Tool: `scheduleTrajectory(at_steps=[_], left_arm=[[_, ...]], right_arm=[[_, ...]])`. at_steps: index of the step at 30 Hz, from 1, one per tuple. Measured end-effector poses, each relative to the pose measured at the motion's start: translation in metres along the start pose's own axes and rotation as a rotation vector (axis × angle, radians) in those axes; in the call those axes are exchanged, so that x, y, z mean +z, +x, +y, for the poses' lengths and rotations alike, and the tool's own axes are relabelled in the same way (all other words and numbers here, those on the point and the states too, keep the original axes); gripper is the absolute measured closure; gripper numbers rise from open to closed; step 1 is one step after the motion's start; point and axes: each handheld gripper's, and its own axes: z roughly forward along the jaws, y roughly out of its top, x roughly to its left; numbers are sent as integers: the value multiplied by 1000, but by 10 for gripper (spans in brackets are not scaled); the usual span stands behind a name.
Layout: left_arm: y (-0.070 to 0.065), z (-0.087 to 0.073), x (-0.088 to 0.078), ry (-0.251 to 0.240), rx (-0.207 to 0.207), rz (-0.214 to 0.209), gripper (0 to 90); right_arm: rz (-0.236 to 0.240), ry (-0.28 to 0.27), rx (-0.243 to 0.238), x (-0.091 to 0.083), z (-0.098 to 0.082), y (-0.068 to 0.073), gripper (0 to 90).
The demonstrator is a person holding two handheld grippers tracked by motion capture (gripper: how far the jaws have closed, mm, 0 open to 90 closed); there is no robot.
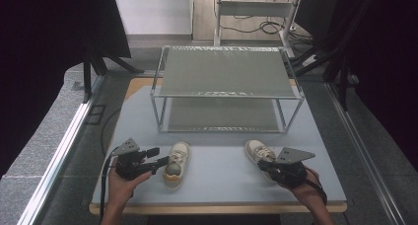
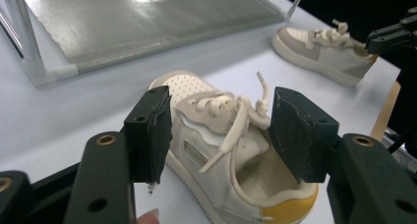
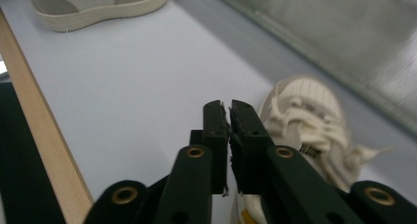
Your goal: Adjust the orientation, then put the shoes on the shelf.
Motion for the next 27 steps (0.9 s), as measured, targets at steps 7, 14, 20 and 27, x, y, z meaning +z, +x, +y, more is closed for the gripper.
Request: scheduleTrajectory(at_steps=[7, 14, 20, 27], left_arm=[[-7, 2, -12, -27, 24, -5, 408], [-8, 5, -6, -13, 31, -17, 404], [-13, 9, -4, 21, 68, -44, 399], [-15, 13, -6, 98, 149, -104, 398]], right_arm=[[-13, -75, -36, -13, 4, -6, 679], [33, -101, -28, -20, -6, -21, 607], [90, -3, -64, -23, -9, -41, 596], [183, 110, -141, -21, -4, -51, 583]])
